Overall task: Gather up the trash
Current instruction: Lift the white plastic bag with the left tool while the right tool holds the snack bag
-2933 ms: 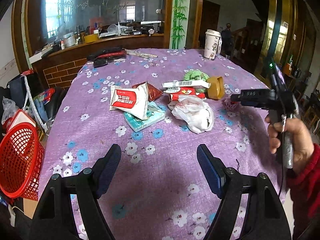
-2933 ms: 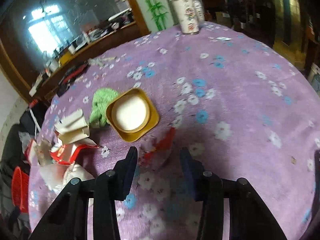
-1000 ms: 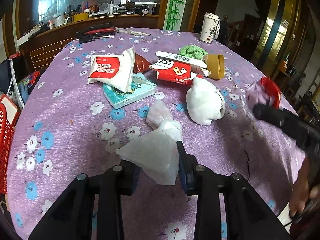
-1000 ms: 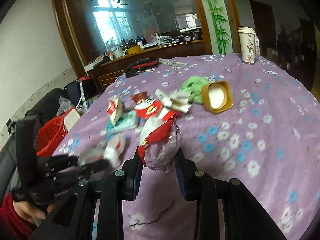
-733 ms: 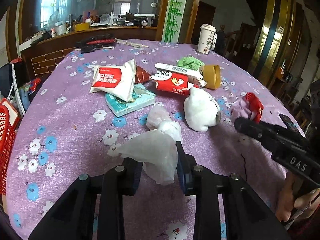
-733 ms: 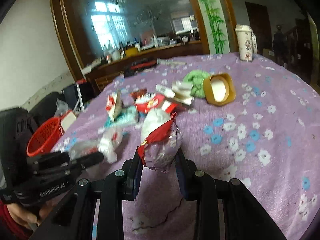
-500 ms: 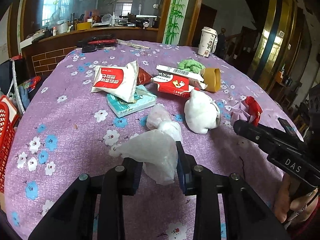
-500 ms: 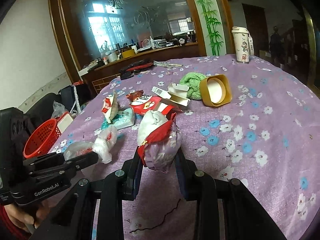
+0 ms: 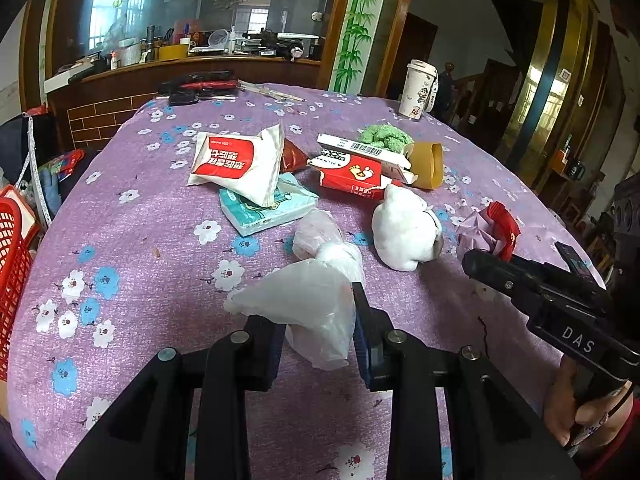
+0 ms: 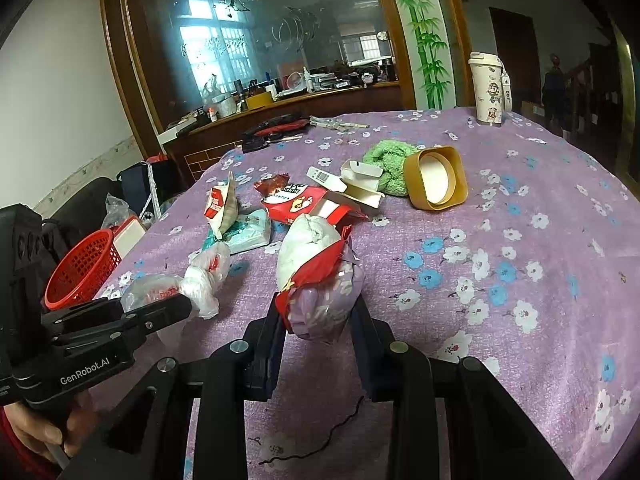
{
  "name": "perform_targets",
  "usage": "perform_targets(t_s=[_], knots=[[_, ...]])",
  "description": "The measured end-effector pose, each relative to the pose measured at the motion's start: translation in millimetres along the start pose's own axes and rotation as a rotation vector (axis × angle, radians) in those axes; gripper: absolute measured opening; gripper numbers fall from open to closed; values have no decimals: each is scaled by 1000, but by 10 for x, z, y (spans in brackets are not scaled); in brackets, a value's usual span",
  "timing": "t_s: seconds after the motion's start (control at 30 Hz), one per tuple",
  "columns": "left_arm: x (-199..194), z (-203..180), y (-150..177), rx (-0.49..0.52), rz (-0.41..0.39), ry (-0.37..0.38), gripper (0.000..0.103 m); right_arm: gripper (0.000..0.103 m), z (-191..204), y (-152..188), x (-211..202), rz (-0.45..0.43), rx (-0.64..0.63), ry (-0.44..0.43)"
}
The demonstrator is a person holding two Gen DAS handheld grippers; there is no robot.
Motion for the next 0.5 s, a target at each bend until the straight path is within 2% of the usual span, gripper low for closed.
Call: perform_targets(t_s=[0.5], knots=[[4, -17, 17, 9, 2, -16, 29, 34, 19, 5, 19, 6, -2, -6]])
Point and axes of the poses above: each gripper's, at about its wrist camera, not at the fingertips, and x roughly the way its jaws point, z to its left, y to its underside, the point moved 9 cm from there along x, roughly the way its jaws point, and after that the axes turned 1 degree about z, right-handed, at the moved point
